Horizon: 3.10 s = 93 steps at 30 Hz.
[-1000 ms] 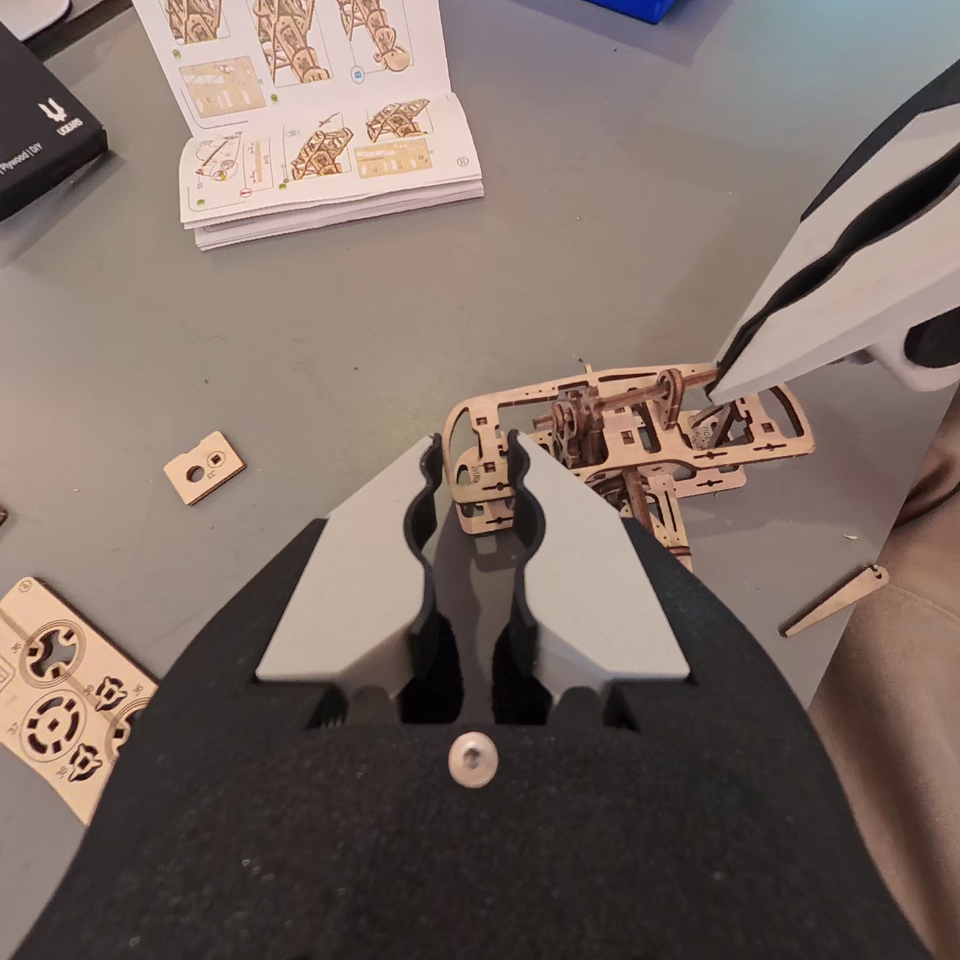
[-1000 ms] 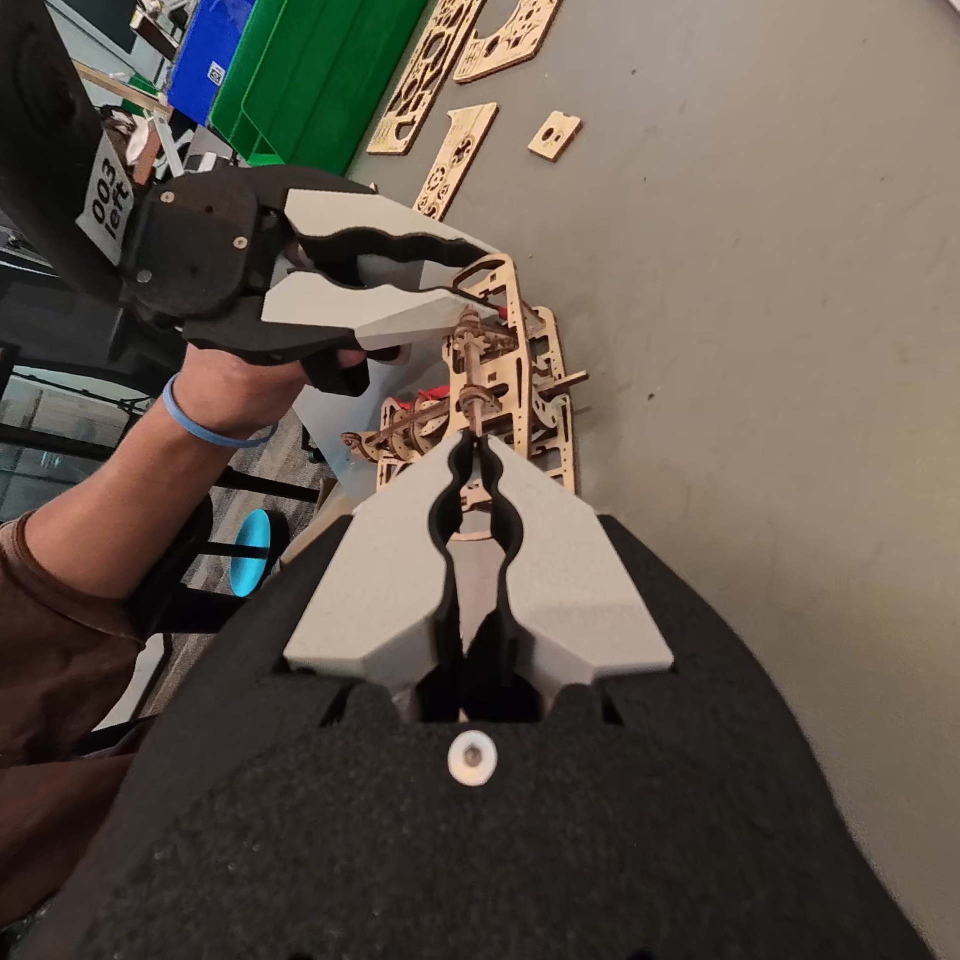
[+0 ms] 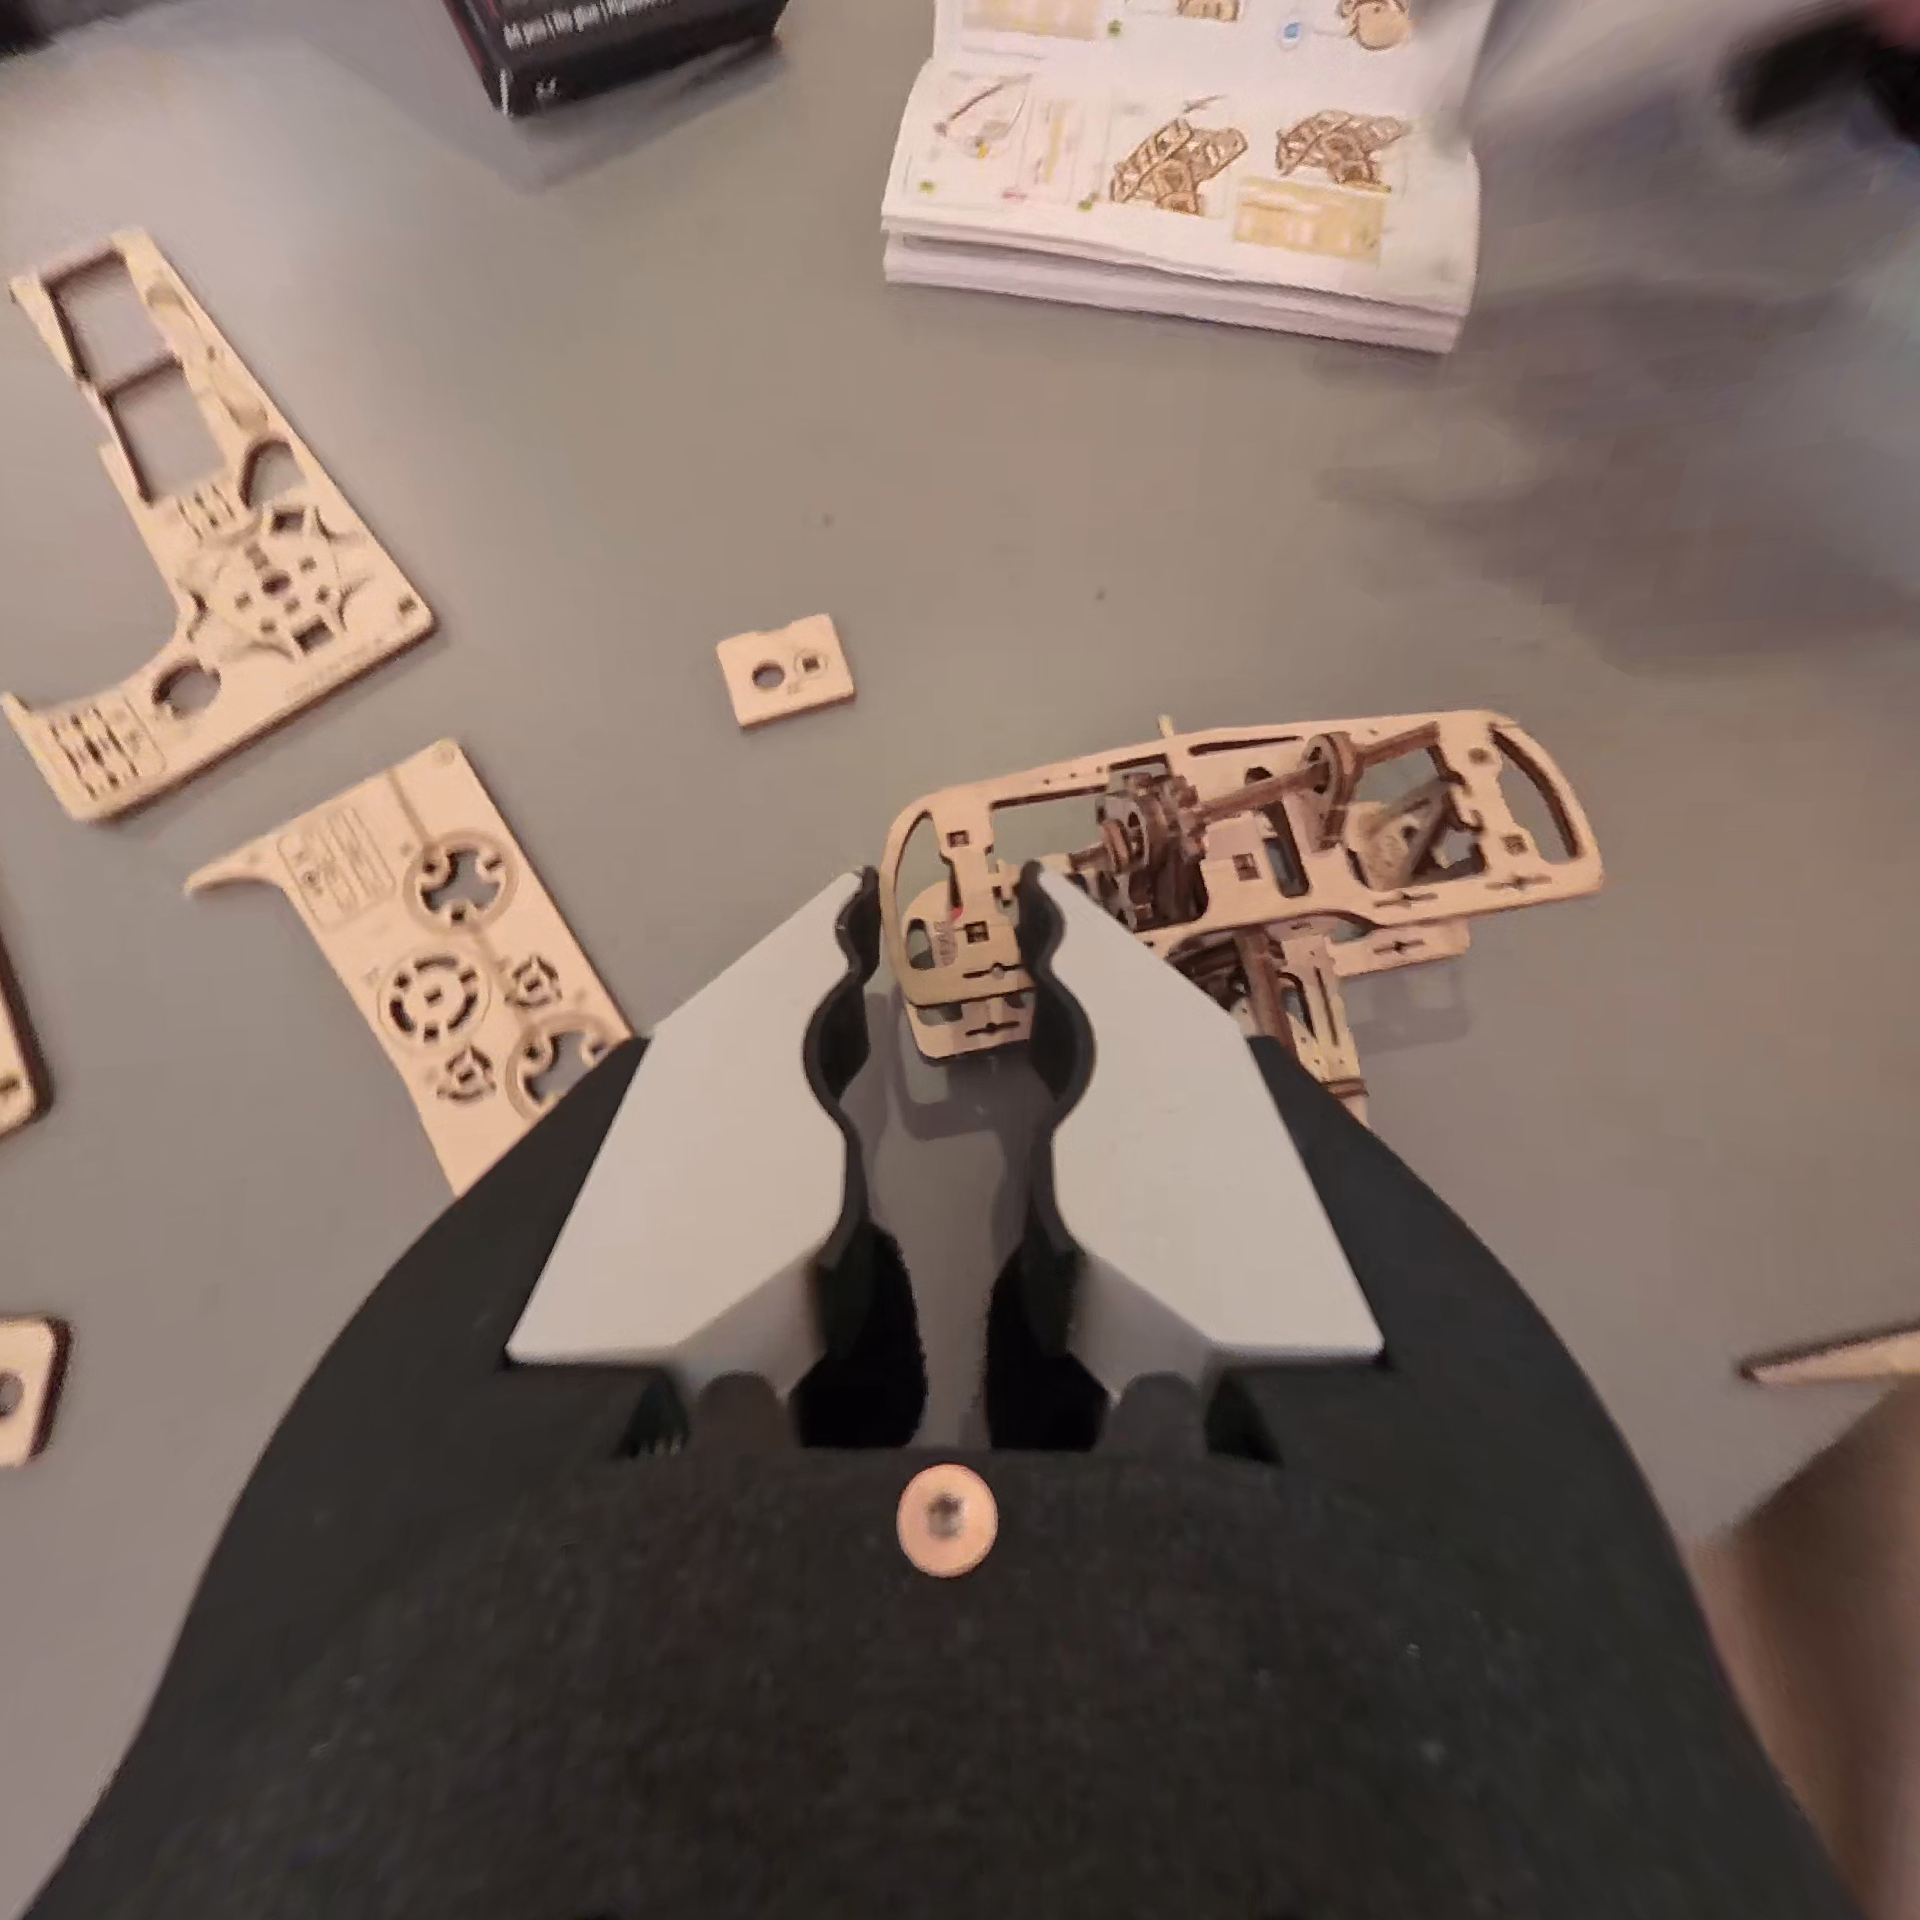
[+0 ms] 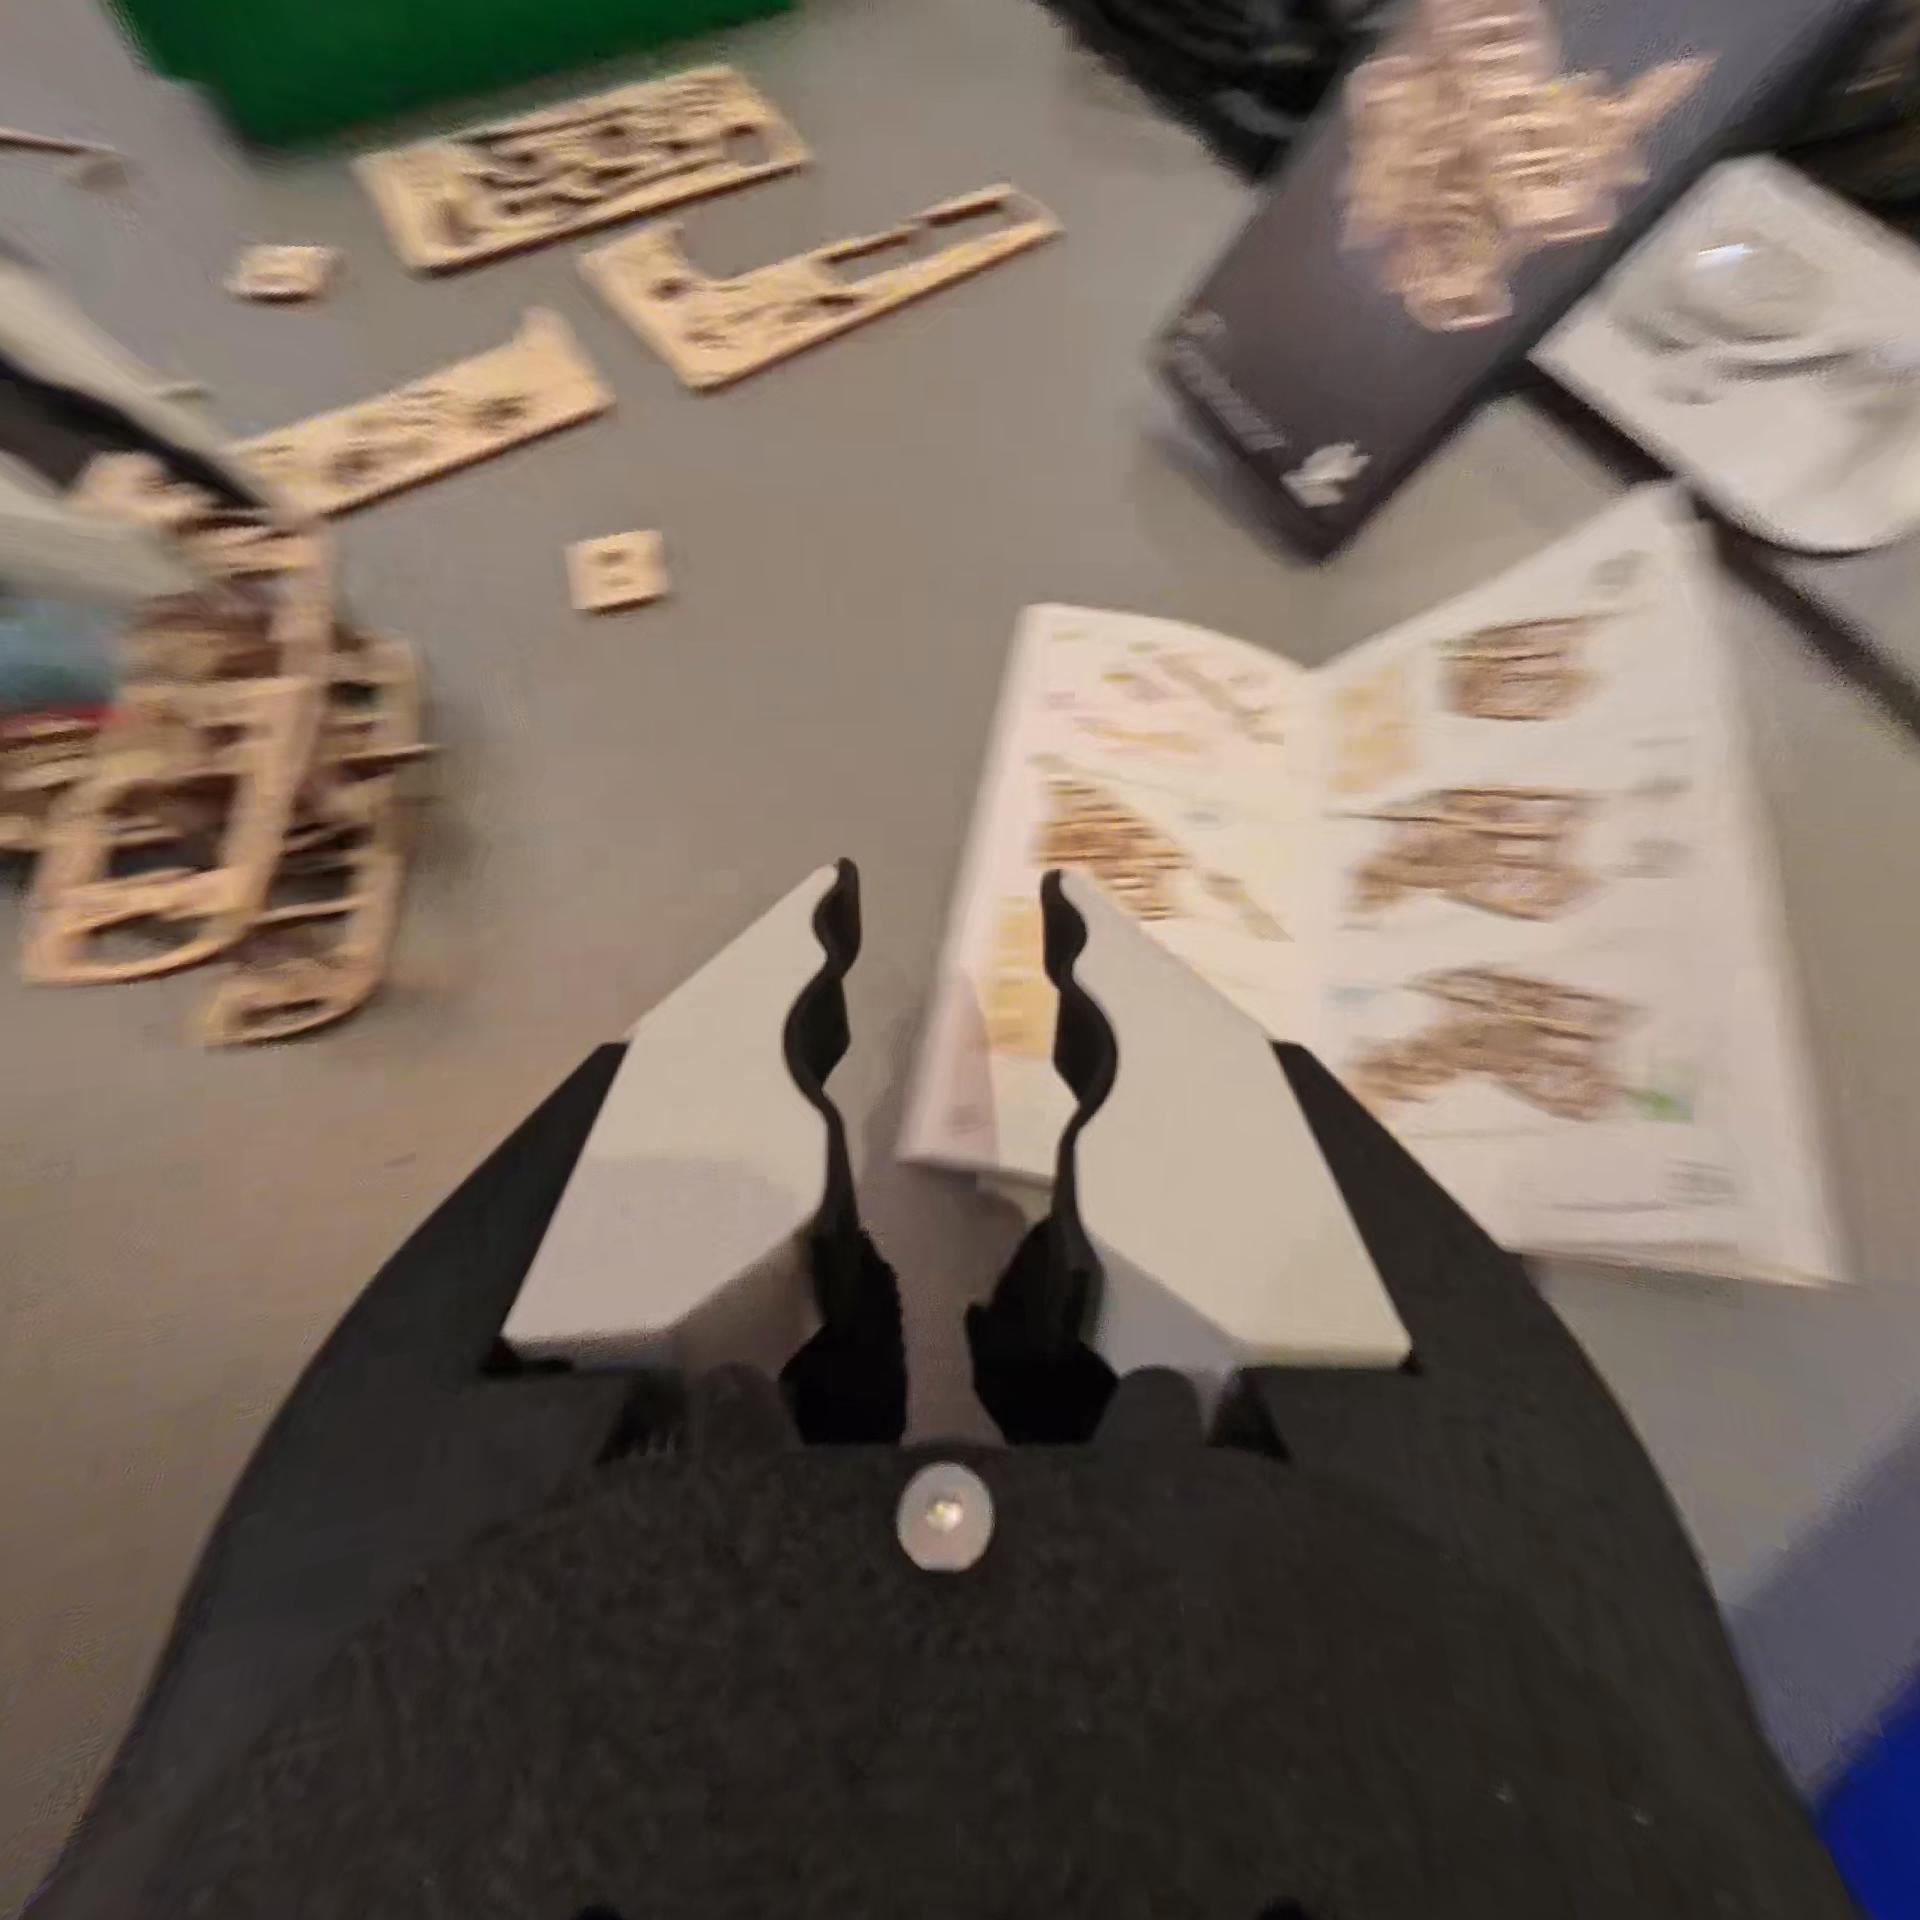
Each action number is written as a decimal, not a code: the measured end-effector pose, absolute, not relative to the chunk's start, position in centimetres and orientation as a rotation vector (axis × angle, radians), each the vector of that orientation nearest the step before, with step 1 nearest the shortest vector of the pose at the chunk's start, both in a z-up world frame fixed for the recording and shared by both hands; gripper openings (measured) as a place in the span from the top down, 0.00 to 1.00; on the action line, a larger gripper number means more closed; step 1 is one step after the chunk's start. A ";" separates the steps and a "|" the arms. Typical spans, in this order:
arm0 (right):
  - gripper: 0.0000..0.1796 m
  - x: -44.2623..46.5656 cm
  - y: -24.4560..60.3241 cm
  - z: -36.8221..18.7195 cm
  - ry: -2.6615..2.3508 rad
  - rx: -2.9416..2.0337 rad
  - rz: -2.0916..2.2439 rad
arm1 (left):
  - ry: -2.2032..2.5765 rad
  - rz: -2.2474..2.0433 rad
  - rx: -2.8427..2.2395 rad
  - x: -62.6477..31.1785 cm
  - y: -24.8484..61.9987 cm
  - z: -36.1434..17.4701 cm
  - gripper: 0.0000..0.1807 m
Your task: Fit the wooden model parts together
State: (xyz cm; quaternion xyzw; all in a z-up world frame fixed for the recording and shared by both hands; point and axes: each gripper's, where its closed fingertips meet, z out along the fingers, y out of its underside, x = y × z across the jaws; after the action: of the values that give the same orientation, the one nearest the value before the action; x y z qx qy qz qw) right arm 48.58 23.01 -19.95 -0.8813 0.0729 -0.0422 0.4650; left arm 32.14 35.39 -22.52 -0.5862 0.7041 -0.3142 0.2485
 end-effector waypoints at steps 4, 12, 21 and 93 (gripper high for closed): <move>0.69 54.3 22.4 -20.3 0.361 -2.134 -0.257 | 1.908 -0.951 -1.659 30.5 35.1 -20.7 0.80; 0.48 57.0 20.8 -25.9 0.509 -2.256 -0.355 | 1.786 -1.142 -1.707 27.0 36.8 -19.1 0.74; 0.47 57.1 20.7 -26.4 0.578 -2.248 -0.246 | 1.752 -1.031 -1.549 28.9 40.4 -19.7 0.76; 0.48 56.9 20.5 -26.3 0.572 -2.244 -0.246 | 1.944 -0.842 -1.213 28.1 33.6 -19.2 0.79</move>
State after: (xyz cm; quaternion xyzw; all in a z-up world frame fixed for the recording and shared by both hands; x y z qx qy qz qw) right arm 56.94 20.54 -26.29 -0.8850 0.2257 -0.0970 0.3954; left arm 28.15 33.56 -19.20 -0.4667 0.7480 -0.3241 0.3430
